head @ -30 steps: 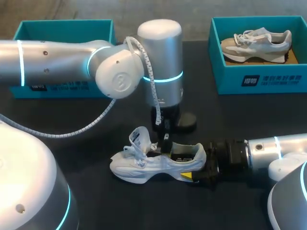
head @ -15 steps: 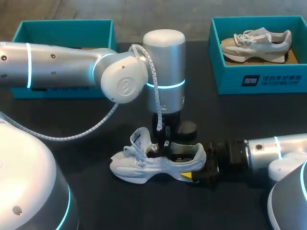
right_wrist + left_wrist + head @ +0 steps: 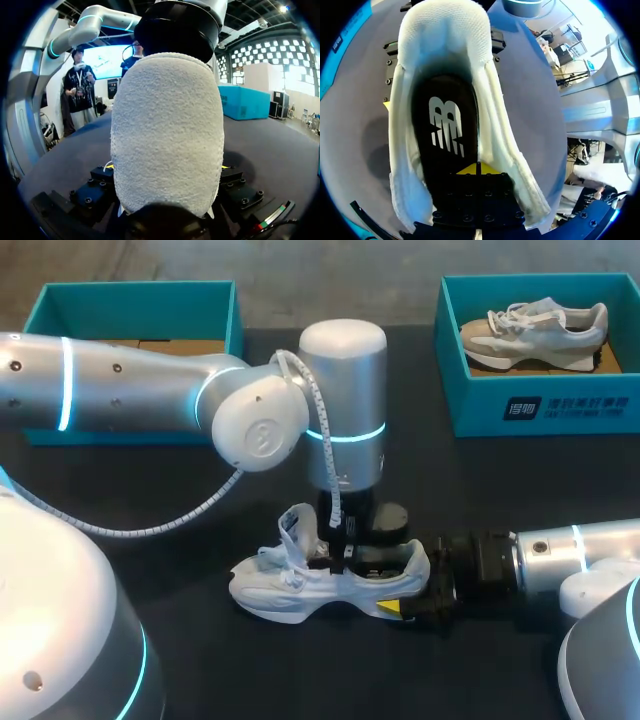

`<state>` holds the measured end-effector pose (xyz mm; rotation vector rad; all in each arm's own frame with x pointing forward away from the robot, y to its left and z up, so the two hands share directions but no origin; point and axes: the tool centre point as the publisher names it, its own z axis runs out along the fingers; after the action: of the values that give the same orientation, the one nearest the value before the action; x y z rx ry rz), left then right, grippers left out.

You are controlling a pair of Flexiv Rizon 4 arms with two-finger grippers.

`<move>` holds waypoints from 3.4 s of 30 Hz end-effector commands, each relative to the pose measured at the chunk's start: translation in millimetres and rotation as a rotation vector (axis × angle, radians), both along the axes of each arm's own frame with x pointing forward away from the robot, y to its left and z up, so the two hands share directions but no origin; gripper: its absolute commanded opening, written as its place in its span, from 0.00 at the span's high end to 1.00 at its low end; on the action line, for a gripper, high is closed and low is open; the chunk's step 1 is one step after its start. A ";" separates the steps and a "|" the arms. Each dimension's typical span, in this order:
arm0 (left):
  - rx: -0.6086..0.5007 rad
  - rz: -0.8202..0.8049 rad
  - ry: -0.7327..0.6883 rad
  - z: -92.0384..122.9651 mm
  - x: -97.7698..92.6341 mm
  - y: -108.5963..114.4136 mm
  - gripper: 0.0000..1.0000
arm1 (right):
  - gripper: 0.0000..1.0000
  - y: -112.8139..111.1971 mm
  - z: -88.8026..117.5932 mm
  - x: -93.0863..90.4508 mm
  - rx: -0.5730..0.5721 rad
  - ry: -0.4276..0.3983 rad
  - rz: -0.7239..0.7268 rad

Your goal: Take the shoe out of the shoebox, open the shoe tongue, remove and reinsert the insole, then place the shoe into the shoebox

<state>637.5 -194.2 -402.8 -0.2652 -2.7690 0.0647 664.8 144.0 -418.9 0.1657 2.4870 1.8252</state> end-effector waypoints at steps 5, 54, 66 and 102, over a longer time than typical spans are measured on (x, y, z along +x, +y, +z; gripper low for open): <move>0.005 -0.002 -0.035 -0.1 -7.3 2.4 1.00 | 1.00 0.3 0.7 -0.2 -0.001 -0.001 -0.002; 0.099 0.098 -0.485 -33.4 48.0 -3.5 0.84 | 1.00 0.3 0.7 -0.2 -0.001 -0.001 -0.002; -0.040 0.103 -0.357 -8.2 53.3 7.7 1.00 | 1.00 0.3 0.7 -0.2 -0.001 -0.001 -0.002; -0.355 -0.031 -0.031 39.7 33.4 2.7 1.00 | 1.00 0.3 0.7 -0.2 -0.001 -0.001 -0.002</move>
<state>668.9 -189.1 -362.4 -0.4015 -2.7694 0.5575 665.9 143.9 -418.4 0.1669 2.4863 1.8259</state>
